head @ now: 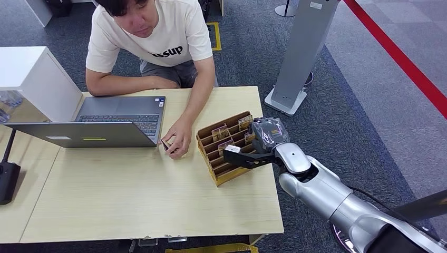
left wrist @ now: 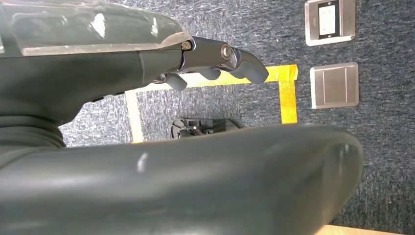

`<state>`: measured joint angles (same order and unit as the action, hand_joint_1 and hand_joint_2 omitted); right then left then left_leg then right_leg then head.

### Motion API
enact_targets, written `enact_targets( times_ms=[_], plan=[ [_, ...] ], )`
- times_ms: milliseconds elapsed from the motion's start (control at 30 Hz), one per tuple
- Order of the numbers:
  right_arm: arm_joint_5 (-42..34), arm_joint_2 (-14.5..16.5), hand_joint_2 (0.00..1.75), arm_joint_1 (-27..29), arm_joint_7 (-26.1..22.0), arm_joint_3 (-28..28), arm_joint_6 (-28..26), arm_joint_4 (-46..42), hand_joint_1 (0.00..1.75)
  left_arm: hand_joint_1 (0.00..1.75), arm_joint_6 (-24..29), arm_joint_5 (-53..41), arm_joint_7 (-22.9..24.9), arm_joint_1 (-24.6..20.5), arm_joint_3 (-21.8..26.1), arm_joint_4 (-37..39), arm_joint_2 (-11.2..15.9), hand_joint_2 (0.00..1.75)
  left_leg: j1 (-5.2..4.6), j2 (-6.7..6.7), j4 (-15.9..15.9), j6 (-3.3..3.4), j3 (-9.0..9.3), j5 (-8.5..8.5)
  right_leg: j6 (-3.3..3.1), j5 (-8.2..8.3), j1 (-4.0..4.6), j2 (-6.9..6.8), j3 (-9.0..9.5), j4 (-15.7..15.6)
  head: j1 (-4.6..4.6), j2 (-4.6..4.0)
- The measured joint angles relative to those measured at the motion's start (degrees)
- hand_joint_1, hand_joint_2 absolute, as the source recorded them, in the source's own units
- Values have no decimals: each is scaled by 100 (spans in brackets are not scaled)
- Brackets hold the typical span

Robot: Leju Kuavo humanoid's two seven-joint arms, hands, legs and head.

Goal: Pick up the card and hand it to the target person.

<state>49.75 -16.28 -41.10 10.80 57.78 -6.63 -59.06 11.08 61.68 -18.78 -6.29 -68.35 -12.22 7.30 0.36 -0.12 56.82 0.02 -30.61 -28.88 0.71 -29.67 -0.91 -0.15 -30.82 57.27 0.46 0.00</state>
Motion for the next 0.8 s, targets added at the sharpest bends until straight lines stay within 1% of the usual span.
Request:
enact_targets(
  times_ms=[133, 300, 667, 700, 767, 800],
  plan=[
    [-15, 24, 175, 0, -20, 5, -19, 38, 68, 0, 0, 0, 0, 3, 0, 0, 0, 0, 0, 0, 0, 0, 0, 0, 0, 0, 0, 0, 0, 0, 1, 0],
    [-27, 60, 175, -2, -56, 6, -84, 98, 67, 0, -1, 0, 5, 3, 0, 0, 0, 0, 0, 1, 0, 0, 1, 0, 0, 0, 0, 0, 0, 0, 2, 0],
    [-63, 96, 175, -24, -41, 7, -104, 180, 81, 0, -24, 0, 17, 5, 0, 0, 0, 0, 0, 1, 0, 0, 0, 0, 0, 0, 0, 0, 0, 0, 2, 0],
    [-65, 96, 175, -24, -32, 7, -102, 181, 89, 0, -24, 0, 17, 5, 0, 0, 0, 0, 0, 1, 0, 0, 0, 0, 0, 0, 0, 0, 0, 0, 2, 0],
    [-69, 96, 175, -24, -14, 7, -95, 182, 115, 0, -24, 0, 17, 5, 0, 0, 0, 0, 0, 1, 0, 0, 0, 0, 0, 0, 0, 0, 0, 0, 2, 0],
    [-74, 96, 175, -24, -8, 7, -92, 182, 123, 0, -23, 0, 17, 5, 0, 0, 0, 0, 0, 1, 0, 0, 0, 0, 0, 0, 0, 0, 0, 0, 2, 0]
  ],
)
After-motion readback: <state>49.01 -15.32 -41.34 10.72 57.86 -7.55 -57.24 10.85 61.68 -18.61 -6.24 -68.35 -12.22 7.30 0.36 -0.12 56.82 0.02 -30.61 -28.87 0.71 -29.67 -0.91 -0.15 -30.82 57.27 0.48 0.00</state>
